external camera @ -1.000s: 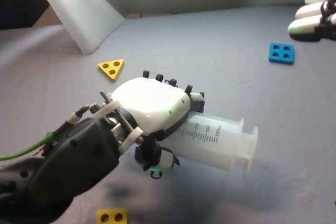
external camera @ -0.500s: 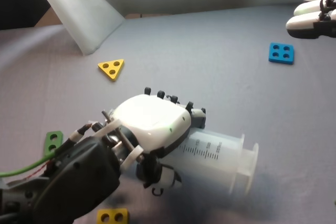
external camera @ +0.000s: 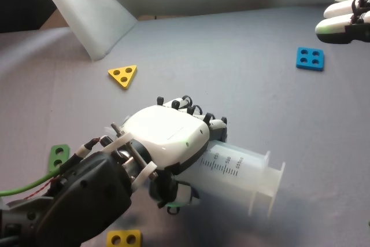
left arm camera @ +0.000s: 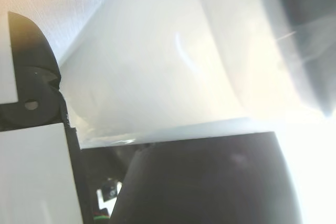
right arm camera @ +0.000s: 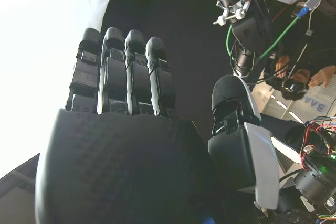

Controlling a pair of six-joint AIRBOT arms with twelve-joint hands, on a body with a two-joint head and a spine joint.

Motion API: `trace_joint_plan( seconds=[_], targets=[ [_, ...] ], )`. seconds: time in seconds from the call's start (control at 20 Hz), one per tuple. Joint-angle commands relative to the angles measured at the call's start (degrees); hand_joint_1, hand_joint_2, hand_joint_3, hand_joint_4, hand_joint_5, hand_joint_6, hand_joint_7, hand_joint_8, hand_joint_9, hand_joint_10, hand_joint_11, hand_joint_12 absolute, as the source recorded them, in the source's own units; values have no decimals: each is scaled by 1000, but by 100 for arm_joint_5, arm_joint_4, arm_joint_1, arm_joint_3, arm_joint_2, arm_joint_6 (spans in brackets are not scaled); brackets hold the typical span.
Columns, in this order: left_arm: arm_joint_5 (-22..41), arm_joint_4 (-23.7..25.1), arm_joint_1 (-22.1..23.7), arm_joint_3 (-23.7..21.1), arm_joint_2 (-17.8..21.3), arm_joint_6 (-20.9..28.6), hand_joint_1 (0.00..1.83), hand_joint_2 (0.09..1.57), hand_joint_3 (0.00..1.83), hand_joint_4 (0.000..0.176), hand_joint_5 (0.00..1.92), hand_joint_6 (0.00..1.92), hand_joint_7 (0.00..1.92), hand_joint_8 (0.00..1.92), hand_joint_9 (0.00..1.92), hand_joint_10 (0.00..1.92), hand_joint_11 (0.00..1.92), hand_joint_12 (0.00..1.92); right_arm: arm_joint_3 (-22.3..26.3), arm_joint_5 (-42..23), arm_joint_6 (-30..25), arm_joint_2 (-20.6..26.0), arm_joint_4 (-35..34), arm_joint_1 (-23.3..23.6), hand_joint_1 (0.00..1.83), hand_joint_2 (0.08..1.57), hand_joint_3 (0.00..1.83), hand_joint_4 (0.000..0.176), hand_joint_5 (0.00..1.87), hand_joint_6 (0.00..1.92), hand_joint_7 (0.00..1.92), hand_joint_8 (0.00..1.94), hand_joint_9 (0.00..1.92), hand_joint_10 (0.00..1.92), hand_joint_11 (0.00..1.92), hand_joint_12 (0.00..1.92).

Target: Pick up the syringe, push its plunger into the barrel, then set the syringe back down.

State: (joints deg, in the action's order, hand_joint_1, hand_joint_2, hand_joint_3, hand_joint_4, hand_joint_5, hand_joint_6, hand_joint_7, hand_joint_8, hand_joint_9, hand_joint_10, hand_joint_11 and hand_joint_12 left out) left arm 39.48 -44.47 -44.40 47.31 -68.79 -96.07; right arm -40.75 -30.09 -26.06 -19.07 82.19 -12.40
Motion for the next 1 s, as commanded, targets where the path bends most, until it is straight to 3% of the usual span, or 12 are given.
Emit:
trace_joint_plan(
  seconds=[0.0,0.05,0.2,0.4,0.65,0.75,0.9,0.95],
  targets=[
    [501,338,78,-3,-19,24,940,952,0,0,367,51,379,39,314,156,0,928,7,-96,-16,-7,-314,94,0,1317,0,0,237,0,225,0,162,0,0,209],
    [502,338,78,-1,-19,24,812,912,0,0,260,13,260,14,221,58,0,703,7,-95,-16,-7,-306,93,0,1319,0,0,241,1,237,3,173,4,0,238],
    [515,338,89,-3,-19,24,591,856,0,0,119,0,97,1,85,1,0,393,7,-81,-15,-7,-295,93,0,1319,0,0,241,1,227,1,164,1,0,226],
    [523,458,117,3,-18,110,397,826,0,0,87,1,43,1,30,0,0,244,7,-69,-14,-7,-283,93,0,1318,0,0,229,1,220,1,160,5,0,206],
    [192,1390,365,232,72,923,324,811,0,0,44,3,0,0,0,0,0,66,7,-36,-11,-4,-268,93,0,1315,0,0,232,1,222,0,157,1,0,188],
    [-276,2110,616,409,188,1524,319,803,0,0,33,0,0,0,0,0,0,41,7,-32,-11,-6,-263,93,0,1315,0,0,226,0,212,0,150,0,0,192],
    [-393,3895,928,775,281,3312,361,801,0,0,41,3,0,0,0,0,0,48,10,-32,-11,-7,-262,92,0,1313,0,0,220,4,204,2,140,3,0,121],
    [-249,4726,1041,924,325,4248,366,801,0,0,45,4,0,0,0,0,2,50,10,-32,-11,-7,-262,92,0,1314,0,0,220,4,203,1,139,2,0,124]
  ],
)
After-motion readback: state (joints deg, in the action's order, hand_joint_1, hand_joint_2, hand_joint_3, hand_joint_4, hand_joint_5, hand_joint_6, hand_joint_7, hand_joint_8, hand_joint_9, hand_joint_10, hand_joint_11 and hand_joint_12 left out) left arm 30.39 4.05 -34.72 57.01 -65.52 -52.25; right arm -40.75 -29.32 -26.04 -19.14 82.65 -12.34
